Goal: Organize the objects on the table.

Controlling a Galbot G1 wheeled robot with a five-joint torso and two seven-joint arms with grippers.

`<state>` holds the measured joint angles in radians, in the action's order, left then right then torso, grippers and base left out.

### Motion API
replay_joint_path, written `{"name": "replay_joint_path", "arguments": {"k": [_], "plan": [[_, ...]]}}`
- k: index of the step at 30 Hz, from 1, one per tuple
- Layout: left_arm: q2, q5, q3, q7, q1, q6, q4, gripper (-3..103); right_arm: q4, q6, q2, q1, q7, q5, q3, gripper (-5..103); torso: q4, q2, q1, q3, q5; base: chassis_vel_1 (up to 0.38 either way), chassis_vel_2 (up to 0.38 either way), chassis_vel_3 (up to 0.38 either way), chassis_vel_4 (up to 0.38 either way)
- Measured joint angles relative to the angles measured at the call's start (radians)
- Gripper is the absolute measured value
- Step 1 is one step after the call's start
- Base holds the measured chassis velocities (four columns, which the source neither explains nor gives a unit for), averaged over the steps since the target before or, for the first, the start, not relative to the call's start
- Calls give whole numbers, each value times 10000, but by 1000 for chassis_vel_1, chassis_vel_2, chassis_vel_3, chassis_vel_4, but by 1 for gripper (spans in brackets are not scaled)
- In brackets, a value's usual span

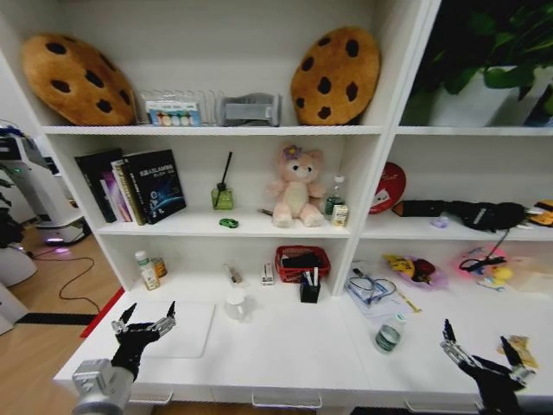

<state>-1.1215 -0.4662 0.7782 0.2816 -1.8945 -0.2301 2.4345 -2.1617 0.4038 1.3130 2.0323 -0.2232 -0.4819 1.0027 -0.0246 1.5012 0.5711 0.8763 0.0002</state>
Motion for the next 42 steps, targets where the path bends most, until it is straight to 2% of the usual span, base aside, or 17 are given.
{"name": "replay_joint_path", "arguments": {"k": [3, 11, 14, 15, 18, 25, 30, 37, 39, 41, 42], "plan": [[0, 1, 2, 1, 0, 0, 0, 100, 8, -42, 26, 32, 12, 114, -173, 100, 10, 3, -3, -2, -9, 94, 13, -70, -7], [1, 0, 5, 5, -1, 0, 0, 100, 471, -1123, -113, -157, 165, 535, -806, 100, 4, 3, -4, -2, -2, 48, 20, -38, -7], [1, 1, 3, 4, -1, 0, 0, 100, 918, -1793, -560, -827, 233, 635, -1010, 100, 7, 2, -2, -1, 0, 0, 0, 0, 0], [1, 1, 3, 4, -1, 0, 0, 100, 918, -1793, -560, -827, 233, 635, -1010, 100, 7, 2, -2, -1, 0, 0, 0, 0, 0], [1, 0, 1, 4, 0, 0, 0, 100, 1275, -2204, -1186, -1676, 456, 860, -1558, 100, 8, 1, -1, 0, 2, 0, 0, 0, 0], [0, 0, 1, 4, -1, 0, 0, 100, 1034, -2456, -1717, -2346, 586, 1219, -2738, 100, 5, 2, -2, -1, -4, 0, 0, 0, 0], [1, 0, 1, 4, -1, 0, 0, 100, 1385, -2468, -1858, -2757, 573, 1365, -3119, 100, 6, 2, -2, -1, -1, 0, 0, 0, 0], [1, 1, 1, 4, -1, 0, 0, 100, 2484, -2682, -1885, -3280, 741, 1026, -3389, 103, 5, 1, -2, 0, 1, 0, 0, 0, 0], [1, 0, 1, 4, -1, 0, 0, 100, 2688, -2619, -1875, -3417, 975, 1021, -3411, 100, 5, 1, -2, 0, 2, 0, 0, 0, 0], [0, 0, 1, 4, -1, 0, 0, 100, 2780, -2579, -1865, -3545, 1220, 908, -3428, 90, 8, 1, -2, -1, 0, 0, 0, 0, 0], [1, 0, 1, 4, -1, 0, 0, 100, 2776, -2581, -1869, -3552, 1243, 853, -3429, 90, 9, 1, -1, 0, -1, 0, 0, 0, 0]]}}
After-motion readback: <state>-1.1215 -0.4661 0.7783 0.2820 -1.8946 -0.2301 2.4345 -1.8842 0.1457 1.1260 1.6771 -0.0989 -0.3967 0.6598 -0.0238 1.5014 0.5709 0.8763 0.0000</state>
